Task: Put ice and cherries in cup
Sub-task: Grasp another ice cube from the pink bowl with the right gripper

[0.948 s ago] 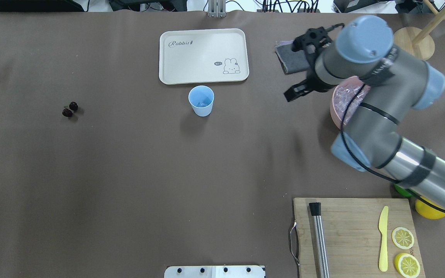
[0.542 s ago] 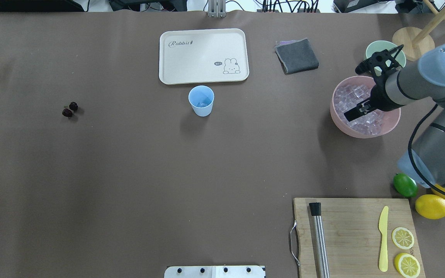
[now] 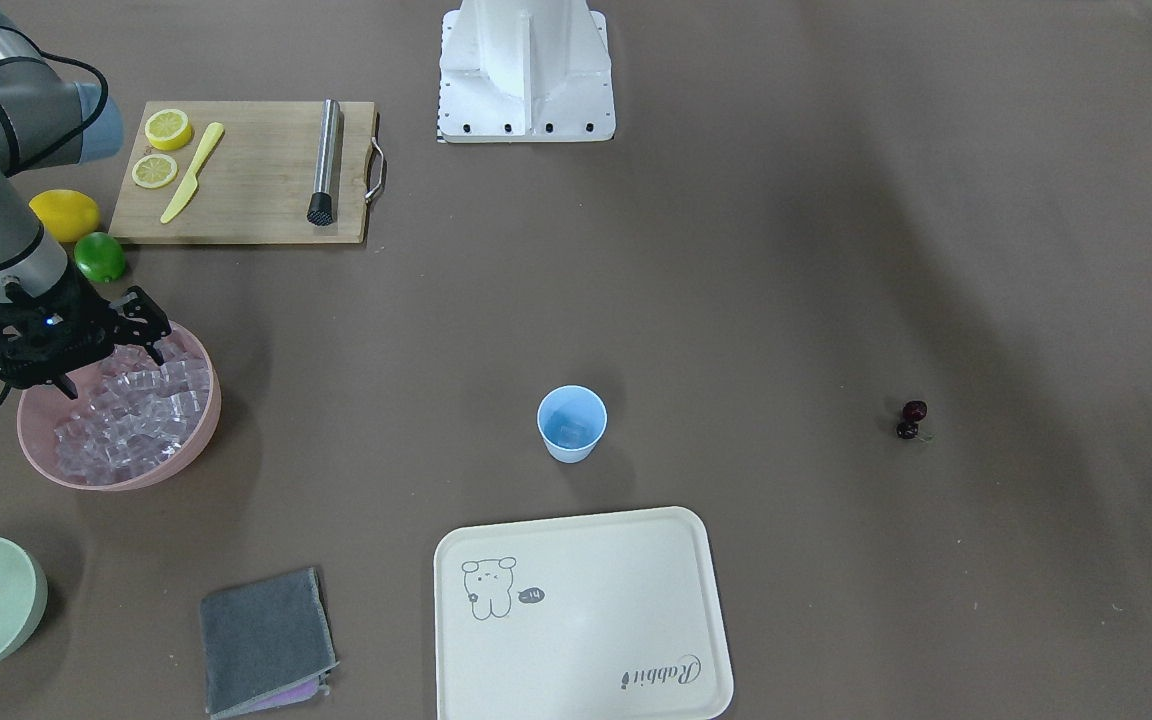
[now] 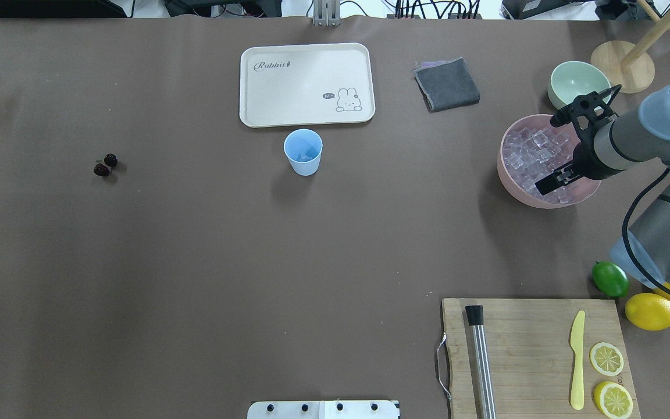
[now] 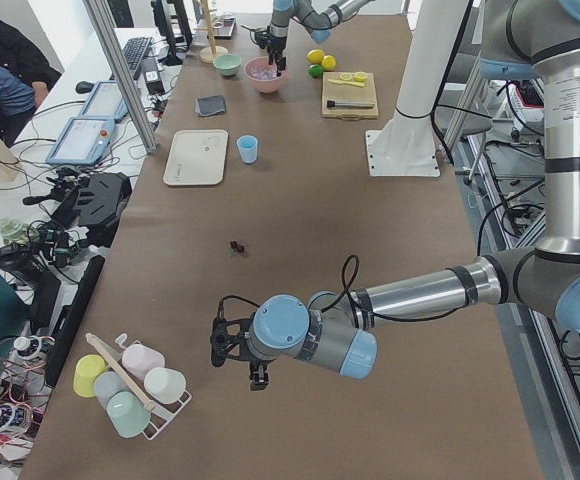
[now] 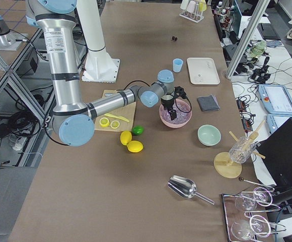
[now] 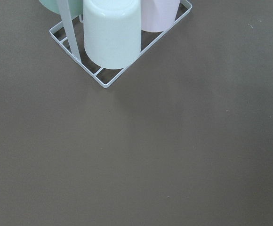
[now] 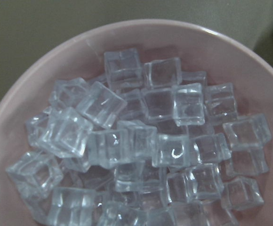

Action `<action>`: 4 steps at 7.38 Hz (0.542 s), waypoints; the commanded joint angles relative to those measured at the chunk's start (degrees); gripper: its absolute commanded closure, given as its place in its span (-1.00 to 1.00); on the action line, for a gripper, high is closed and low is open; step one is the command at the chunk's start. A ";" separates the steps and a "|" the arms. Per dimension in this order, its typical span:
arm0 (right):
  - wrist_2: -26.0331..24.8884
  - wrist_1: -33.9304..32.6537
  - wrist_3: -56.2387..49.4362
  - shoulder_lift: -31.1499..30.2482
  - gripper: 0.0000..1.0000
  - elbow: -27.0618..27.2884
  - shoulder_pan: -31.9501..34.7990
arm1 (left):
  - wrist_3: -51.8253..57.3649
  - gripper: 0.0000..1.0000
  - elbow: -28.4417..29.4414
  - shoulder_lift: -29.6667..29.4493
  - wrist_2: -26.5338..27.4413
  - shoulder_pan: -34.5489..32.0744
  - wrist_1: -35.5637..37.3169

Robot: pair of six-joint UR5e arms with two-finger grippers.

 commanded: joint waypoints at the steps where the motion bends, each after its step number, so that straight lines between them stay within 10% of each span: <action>1: 0.25 0.22 -0.02 0.48 -0.68 -0.96 -0.06 | -0.01 -0.96 -0.28 0.46 -0.77 -0.01 -0.30; 2: 0.60 0.13 0.07 0.57 0.18 -0.61 -0.06 | -0.09 -0.95 -0.28 0.46 -0.78 -0.01 -0.30; 4: 0.69 0.04 0.07 0.57 0.50 -0.43 -0.06 | -0.01 -0.96 -0.28 0.46 -0.78 -0.01 -0.30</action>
